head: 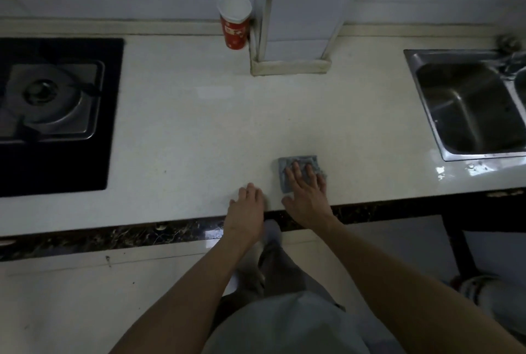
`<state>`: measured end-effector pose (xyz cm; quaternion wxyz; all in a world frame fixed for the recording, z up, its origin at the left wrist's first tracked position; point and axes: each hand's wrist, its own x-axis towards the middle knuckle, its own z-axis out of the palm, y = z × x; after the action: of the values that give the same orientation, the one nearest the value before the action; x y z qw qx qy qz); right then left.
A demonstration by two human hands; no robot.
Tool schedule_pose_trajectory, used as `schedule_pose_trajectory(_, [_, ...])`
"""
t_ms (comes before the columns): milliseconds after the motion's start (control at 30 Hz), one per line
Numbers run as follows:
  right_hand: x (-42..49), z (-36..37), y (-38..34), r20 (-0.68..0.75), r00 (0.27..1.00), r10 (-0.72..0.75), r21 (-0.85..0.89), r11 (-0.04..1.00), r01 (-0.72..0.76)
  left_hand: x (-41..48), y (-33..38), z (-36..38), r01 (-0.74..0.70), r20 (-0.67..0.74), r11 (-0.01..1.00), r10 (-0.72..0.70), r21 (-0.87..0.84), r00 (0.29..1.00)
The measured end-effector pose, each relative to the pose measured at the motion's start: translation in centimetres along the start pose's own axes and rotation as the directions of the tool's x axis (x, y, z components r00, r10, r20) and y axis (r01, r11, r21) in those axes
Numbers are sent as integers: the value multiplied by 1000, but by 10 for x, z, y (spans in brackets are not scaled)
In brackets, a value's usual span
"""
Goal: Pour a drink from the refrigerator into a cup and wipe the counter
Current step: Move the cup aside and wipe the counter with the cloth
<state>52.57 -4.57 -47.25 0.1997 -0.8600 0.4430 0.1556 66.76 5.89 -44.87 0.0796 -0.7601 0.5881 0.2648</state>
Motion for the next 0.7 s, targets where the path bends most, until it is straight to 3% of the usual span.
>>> schedule_pose_trajectory(167, [69,-34,6,-19,1000,-18,-38,999,18,11,-11,-6,-86,31,995,84,52,996])
schedule_pose_trajectory(400, [184,-94,17,70,998,7,-110,994,0,29,-4,-21,-70,98,996,64,56,993])
schedule_pose_trajectory(700, [250,-127,3,25,999,44,-168,985,-39,32,-4,-9,-45,132,998,38,53,991])
